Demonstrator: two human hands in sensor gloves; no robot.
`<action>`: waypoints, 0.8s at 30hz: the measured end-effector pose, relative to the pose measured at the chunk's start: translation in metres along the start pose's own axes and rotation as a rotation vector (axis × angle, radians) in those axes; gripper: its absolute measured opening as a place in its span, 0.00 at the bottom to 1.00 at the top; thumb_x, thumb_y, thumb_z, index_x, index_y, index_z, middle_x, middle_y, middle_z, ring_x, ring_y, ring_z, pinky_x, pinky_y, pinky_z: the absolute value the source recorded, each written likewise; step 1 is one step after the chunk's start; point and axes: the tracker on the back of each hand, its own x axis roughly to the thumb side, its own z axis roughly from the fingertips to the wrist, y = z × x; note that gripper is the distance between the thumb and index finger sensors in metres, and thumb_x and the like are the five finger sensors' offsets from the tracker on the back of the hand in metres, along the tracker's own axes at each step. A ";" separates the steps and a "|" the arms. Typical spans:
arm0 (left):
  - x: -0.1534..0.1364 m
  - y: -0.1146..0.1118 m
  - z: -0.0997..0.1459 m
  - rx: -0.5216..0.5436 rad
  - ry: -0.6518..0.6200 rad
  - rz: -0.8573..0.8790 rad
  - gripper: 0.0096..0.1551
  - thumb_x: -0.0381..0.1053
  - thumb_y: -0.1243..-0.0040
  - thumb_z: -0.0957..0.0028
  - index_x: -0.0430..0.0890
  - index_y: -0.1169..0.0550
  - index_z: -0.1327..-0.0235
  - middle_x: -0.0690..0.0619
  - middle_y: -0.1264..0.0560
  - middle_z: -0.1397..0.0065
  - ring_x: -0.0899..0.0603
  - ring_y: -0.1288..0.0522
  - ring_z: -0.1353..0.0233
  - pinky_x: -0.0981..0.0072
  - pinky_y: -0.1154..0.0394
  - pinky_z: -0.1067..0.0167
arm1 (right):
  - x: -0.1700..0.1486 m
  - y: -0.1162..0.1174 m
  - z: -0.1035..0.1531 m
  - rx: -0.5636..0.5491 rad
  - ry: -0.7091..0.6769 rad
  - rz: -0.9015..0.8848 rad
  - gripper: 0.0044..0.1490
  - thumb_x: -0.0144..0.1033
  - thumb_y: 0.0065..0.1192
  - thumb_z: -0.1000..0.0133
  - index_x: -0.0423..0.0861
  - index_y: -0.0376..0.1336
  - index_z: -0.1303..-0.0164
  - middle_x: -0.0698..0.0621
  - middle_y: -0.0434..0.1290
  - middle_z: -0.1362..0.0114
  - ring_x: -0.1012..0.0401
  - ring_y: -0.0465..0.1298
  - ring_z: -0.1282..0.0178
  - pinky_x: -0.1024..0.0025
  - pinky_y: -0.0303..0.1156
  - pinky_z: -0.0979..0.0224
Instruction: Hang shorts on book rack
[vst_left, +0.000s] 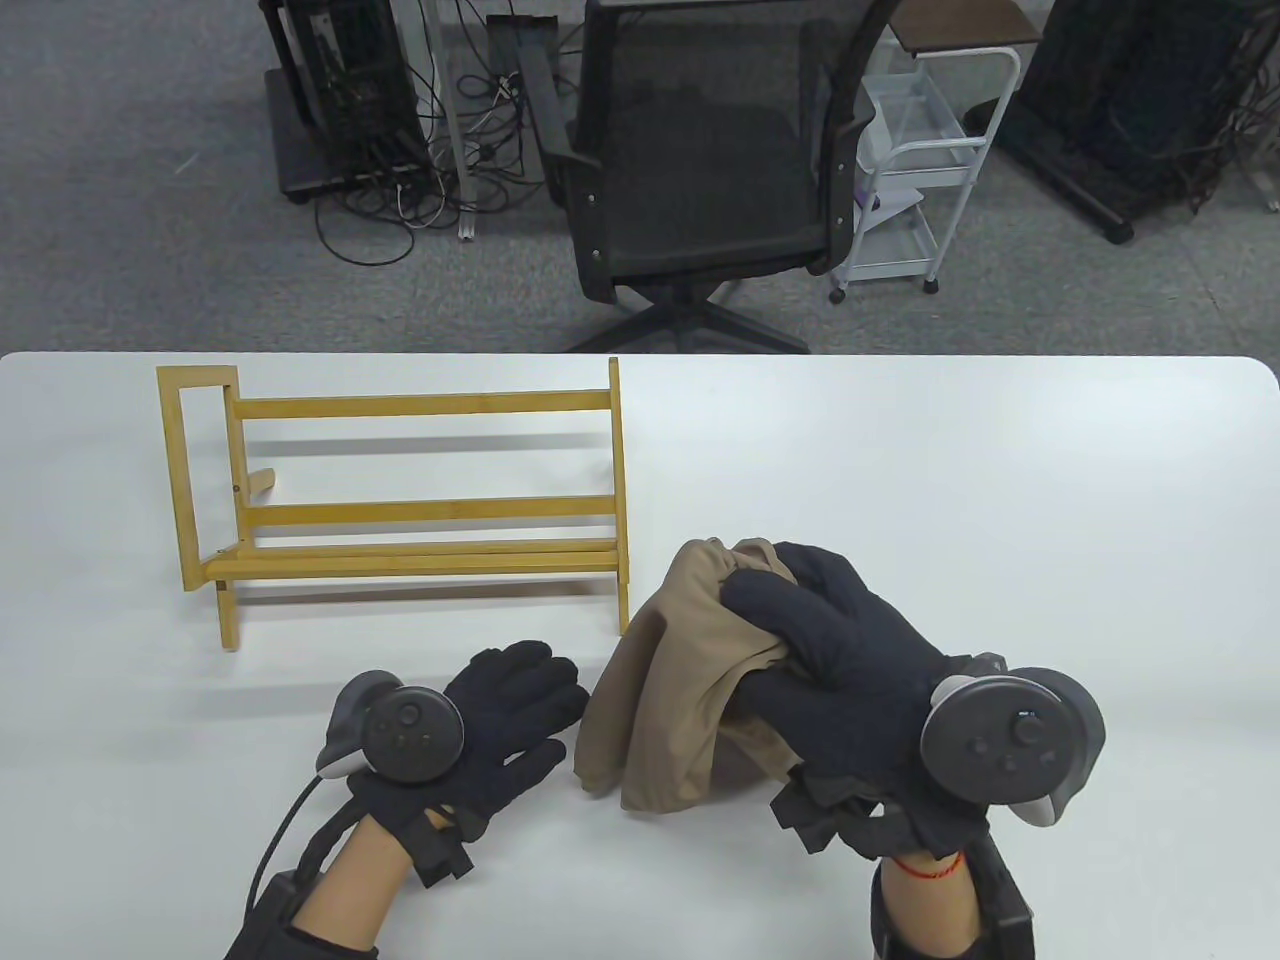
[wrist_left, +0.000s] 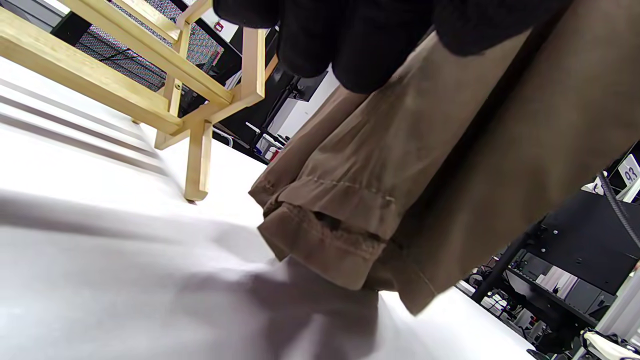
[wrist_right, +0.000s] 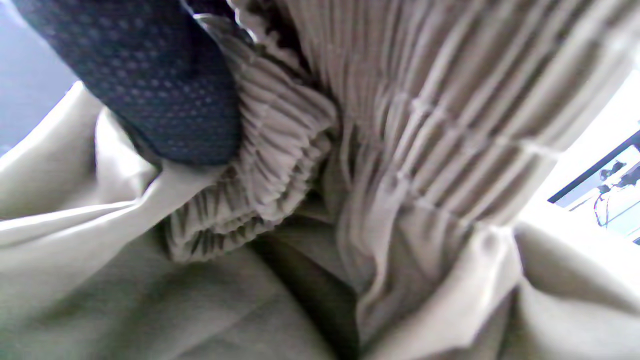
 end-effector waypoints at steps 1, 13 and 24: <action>0.000 0.000 0.000 0.001 0.001 -0.001 0.35 0.61 0.47 0.47 0.48 0.26 0.28 0.47 0.35 0.18 0.32 0.45 0.17 0.28 0.52 0.31 | 0.000 0.001 0.000 0.004 -0.002 -0.003 0.34 0.51 0.76 0.50 0.65 0.65 0.33 0.49 0.67 0.23 0.55 0.78 0.36 0.63 0.78 0.34; 0.011 0.021 -0.010 0.038 -0.043 0.108 0.55 0.74 0.41 0.53 0.49 0.45 0.18 0.46 0.46 0.13 0.28 0.51 0.16 0.28 0.50 0.30 | 0.003 0.012 0.000 0.057 -0.024 0.005 0.33 0.50 0.76 0.51 0.65 0.65 0.34 0.49 0.67 0.23 0.55 0.78 0.36 0.63 0.77 0.33; 0.057 0.057 -0.059 0.098 -0.236 0.364 0.68 0.79 0.35 0.59 0.52 0.56 0.18 0.43 0.50 0.12 0.24 0.47 0.16 0.27 0.44 0.30 | 0.001 0.017 -0.001 0.077 -0.022 0.026 0.33 0.49 0.76 0.51 0.65 0.65 0.34 0.50 0.67 0.22 0.55 0.78 0.35 0.62 0.77 0.33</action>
